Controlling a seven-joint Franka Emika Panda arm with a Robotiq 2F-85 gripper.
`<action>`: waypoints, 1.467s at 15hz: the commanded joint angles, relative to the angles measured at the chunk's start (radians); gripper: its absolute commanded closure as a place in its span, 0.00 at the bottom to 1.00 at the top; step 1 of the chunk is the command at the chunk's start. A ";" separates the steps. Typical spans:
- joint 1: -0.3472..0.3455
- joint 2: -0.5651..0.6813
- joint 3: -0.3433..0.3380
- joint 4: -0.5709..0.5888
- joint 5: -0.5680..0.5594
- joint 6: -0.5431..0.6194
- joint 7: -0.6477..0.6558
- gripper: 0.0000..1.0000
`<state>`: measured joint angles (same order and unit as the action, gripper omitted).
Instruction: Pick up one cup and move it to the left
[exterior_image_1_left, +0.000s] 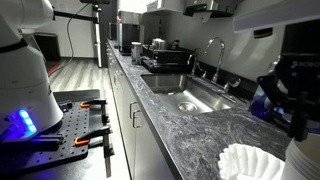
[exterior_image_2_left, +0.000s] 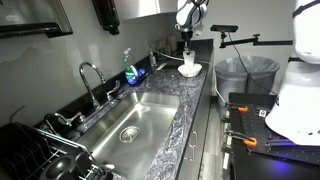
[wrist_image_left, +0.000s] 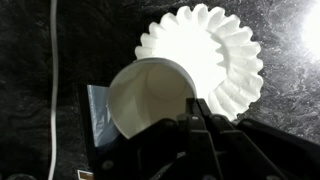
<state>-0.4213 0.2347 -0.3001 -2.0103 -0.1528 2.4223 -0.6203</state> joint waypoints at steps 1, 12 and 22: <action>0.016 -0.038 -0.005 -0.030 -0.045 0.025 0.026 0.99; 0.012 -0.015 0.051 -0.068 0.084 -0.059 -0.061 0.99; -0.009 0.032 0.055 -0.021 0.250 -0.198 -0.176 0.99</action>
<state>-0.4089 0.2353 -0.2553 -2.0595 0.0465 2.2919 -0.7468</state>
